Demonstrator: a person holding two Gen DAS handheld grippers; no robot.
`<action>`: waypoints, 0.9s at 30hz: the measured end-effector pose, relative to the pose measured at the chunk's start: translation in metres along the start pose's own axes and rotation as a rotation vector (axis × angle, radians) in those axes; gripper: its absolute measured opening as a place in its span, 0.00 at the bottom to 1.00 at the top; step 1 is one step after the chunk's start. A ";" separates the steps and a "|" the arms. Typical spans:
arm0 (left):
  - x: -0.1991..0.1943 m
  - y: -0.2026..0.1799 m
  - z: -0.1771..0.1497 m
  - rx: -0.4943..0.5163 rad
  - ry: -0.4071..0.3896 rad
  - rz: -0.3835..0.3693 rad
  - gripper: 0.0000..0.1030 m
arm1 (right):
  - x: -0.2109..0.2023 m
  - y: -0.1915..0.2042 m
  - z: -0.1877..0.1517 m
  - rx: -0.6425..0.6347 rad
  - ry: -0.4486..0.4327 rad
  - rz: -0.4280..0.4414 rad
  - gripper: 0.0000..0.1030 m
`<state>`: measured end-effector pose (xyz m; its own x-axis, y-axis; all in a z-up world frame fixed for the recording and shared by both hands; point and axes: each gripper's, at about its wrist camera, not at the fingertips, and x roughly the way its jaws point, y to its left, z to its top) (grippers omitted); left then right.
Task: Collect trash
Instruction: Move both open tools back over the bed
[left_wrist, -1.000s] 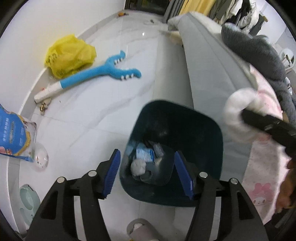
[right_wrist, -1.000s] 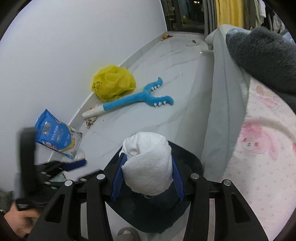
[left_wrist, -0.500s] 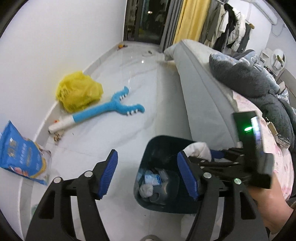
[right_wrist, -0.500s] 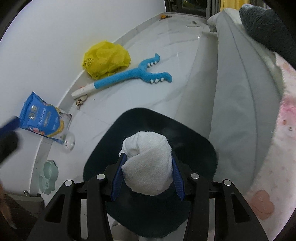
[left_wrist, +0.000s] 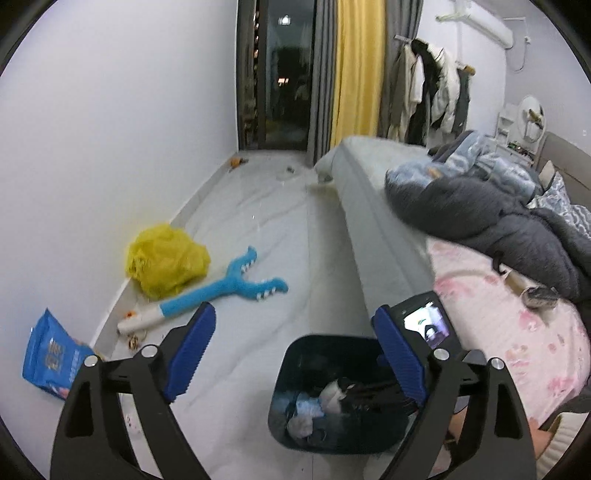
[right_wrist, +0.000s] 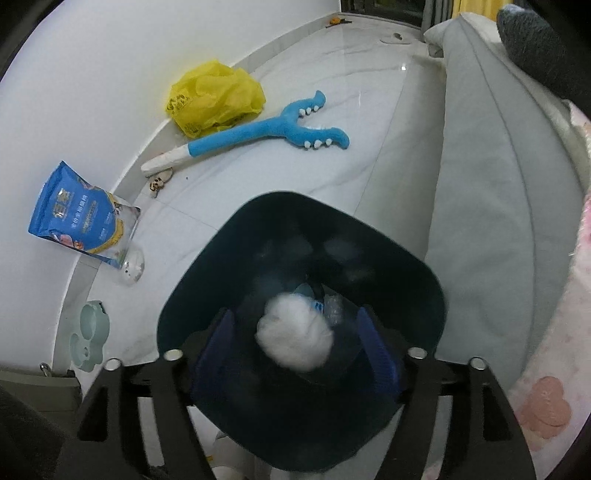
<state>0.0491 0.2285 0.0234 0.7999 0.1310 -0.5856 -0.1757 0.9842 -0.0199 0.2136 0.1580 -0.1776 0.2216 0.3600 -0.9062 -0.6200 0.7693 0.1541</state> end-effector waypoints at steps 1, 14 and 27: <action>-0.004 -0.004 0.003 0.010 -0.015 -0.002 0.87 | -0.006 -0.001 0.001 -0.002 -0.013 0.002 0.77; -0.031 -0.046 0.025 0.025 -0.104 -0.079 0.94 | -0.075 -0.010 -0.001 -0.048 -0.182 0.006 0.85; -0.040 -0.096 0.036 0.085 -0.139 -0.153 0.95 | -0.151 -0.056 -0.018 -0.075 -0.338 -0.054 0.92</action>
<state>0.0547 0.1331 0.0777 0.8861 -0.0109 -0.4634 -0.0021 0.9996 -0.0274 0.2015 0.0515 -0.0567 0.4845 0.4835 -0.7290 -0.6515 0.7556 0.0683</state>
